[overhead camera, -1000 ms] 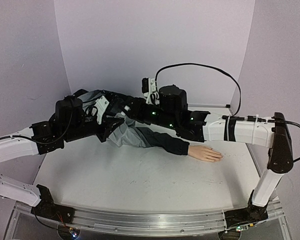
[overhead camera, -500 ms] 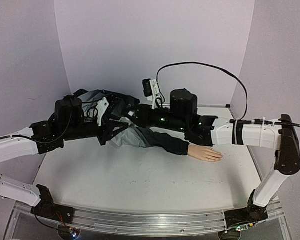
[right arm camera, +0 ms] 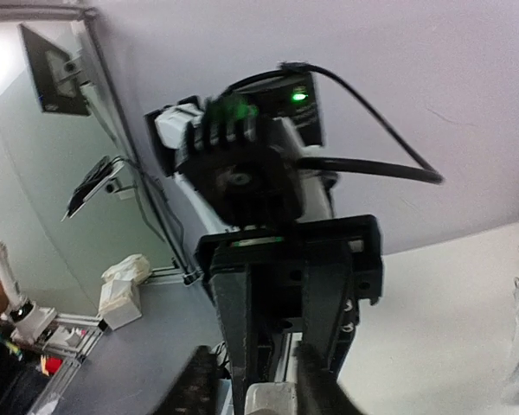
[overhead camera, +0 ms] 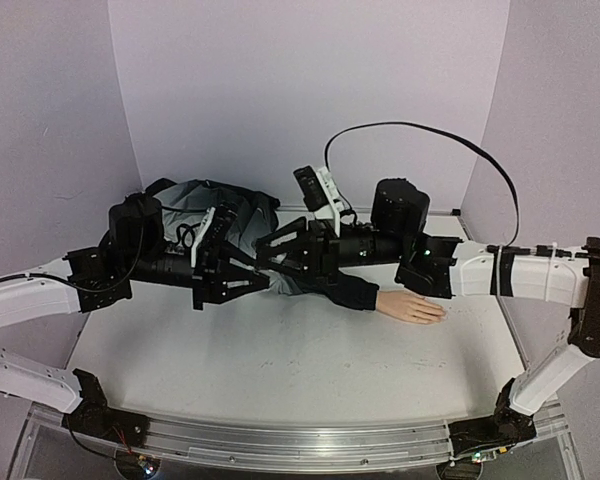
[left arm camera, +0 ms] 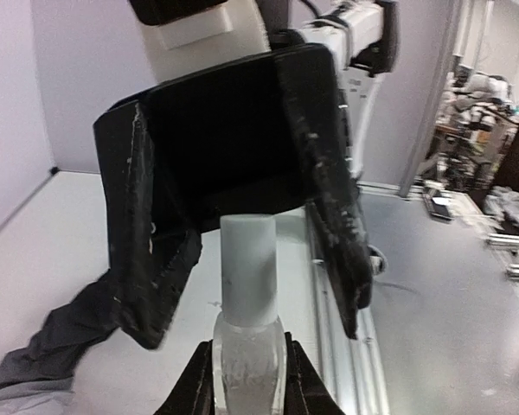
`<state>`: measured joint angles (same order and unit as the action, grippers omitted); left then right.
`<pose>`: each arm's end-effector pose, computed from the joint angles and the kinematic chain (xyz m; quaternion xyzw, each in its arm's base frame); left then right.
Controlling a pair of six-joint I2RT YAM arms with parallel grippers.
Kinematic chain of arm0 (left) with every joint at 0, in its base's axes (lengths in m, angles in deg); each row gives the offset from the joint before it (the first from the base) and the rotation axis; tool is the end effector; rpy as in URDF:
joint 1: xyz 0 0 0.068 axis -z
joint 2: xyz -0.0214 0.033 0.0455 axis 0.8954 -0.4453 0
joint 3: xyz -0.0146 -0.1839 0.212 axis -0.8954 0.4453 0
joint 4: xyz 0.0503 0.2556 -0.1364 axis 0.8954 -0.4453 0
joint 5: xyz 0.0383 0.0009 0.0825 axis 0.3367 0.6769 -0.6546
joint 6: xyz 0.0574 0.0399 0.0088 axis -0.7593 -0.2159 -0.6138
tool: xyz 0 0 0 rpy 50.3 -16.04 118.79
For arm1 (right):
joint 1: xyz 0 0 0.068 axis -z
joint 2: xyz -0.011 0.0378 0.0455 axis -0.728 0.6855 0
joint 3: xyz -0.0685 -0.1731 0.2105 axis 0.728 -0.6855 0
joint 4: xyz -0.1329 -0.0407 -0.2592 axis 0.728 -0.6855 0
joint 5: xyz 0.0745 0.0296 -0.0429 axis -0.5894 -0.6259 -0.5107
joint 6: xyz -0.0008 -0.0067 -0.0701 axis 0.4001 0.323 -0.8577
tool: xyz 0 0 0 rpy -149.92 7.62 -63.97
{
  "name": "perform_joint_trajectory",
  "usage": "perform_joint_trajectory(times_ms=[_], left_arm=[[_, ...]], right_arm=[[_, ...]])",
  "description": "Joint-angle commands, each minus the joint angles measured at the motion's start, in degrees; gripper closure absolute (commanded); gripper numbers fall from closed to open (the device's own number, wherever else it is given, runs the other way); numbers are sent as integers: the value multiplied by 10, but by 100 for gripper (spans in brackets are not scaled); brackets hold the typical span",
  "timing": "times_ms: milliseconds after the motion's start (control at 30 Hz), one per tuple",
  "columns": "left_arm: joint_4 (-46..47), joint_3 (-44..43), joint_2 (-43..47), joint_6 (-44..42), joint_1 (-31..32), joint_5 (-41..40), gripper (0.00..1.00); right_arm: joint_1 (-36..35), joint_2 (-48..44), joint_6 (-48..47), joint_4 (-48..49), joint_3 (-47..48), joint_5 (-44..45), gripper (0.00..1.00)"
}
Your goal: Paint the nails
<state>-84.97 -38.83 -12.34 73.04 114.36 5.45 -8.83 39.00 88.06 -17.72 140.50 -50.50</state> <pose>0.1600 -0.2563 0.3280 0.5279 0.5316 -0.4887 0.4472 0.1915 0.3531 0.3665 -0.4688 0.3708 0.6409 0.4816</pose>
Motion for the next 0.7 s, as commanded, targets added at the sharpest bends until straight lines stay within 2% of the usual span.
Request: perform_joint_trajectory(times_ms=[0,67,133,200,300,500,667], left_arm=[[50,9,23,-36,2,-221,100],[49,16,32,-50,2,-323,100],[49,20,42,-60,2,-395,100],[49,24,49,-64,2,-434,100],[50,26,54,-64,2,-465,100],[49,25,50,-65,2,-475,100],[49,25,53,-68,2,-473,100]], right_arm=[[2,-48,17,-92,27,254,44],[2,-45,49,-148,43,353,34],[1,-41,83,-175,51,402,26],[0,-33,109,-172,57,406,19],[-12,-10,134,-171,85,413,17],[-26,51,174,-159,151,415,20],[-27,86,201,-153,184,415,41]])
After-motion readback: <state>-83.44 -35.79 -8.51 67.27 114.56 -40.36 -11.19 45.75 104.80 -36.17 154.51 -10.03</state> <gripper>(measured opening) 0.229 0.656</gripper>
